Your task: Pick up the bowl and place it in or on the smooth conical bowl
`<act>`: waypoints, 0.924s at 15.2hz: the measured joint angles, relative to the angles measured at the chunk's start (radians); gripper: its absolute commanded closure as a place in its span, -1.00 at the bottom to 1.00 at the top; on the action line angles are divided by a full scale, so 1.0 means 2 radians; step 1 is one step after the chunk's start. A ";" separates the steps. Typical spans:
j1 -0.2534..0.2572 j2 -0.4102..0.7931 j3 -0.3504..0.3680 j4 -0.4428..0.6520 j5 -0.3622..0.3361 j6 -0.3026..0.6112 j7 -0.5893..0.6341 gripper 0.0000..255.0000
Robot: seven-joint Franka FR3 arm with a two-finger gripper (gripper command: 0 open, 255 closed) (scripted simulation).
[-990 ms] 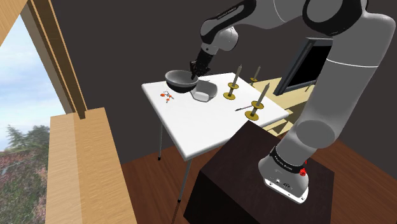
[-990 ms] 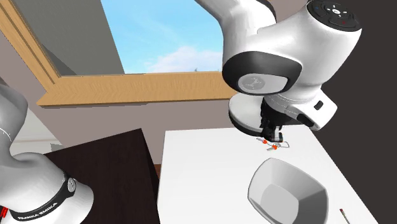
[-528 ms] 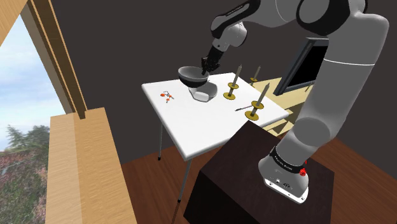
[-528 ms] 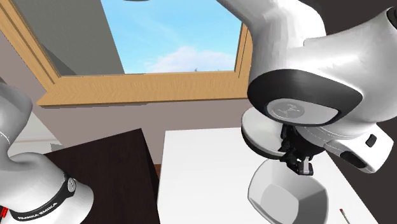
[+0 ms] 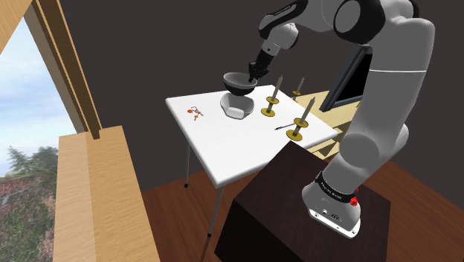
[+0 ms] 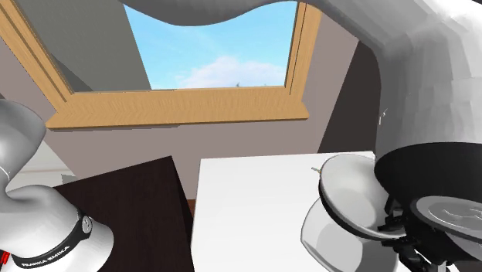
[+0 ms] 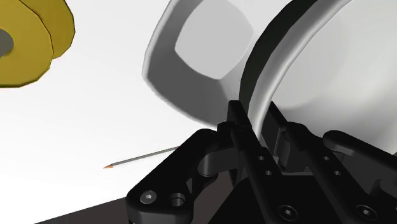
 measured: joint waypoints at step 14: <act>-0.020 0.057 0.007 -0.001 0.029 0.046 -0.045 1.00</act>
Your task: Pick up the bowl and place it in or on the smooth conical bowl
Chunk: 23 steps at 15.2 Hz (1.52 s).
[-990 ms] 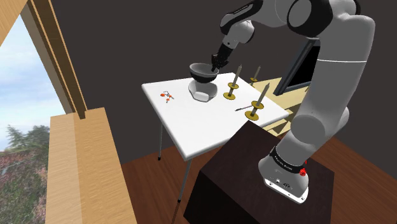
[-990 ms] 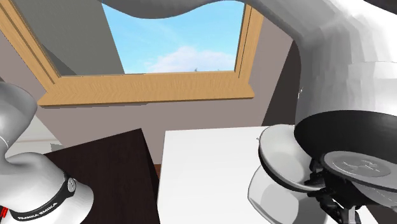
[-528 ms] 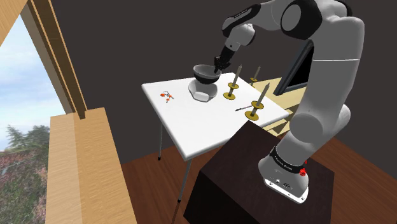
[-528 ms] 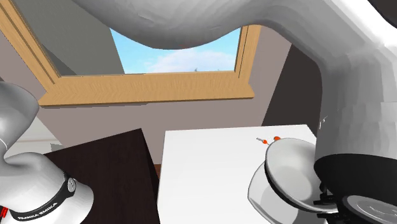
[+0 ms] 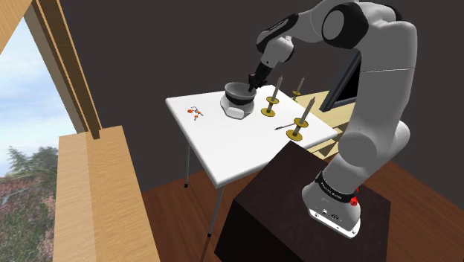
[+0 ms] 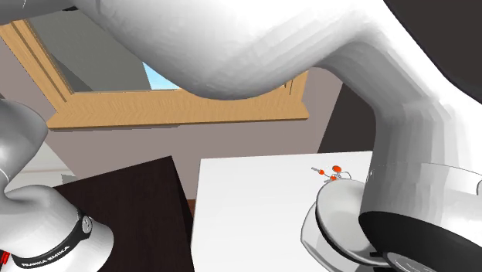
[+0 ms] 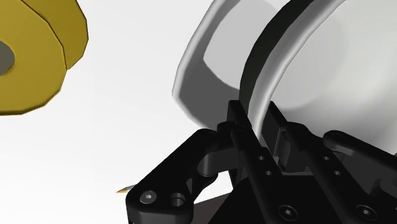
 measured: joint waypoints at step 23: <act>-0.005 -0.018 -0.008 0.007 -0.010 -0.026 0.002 -1.00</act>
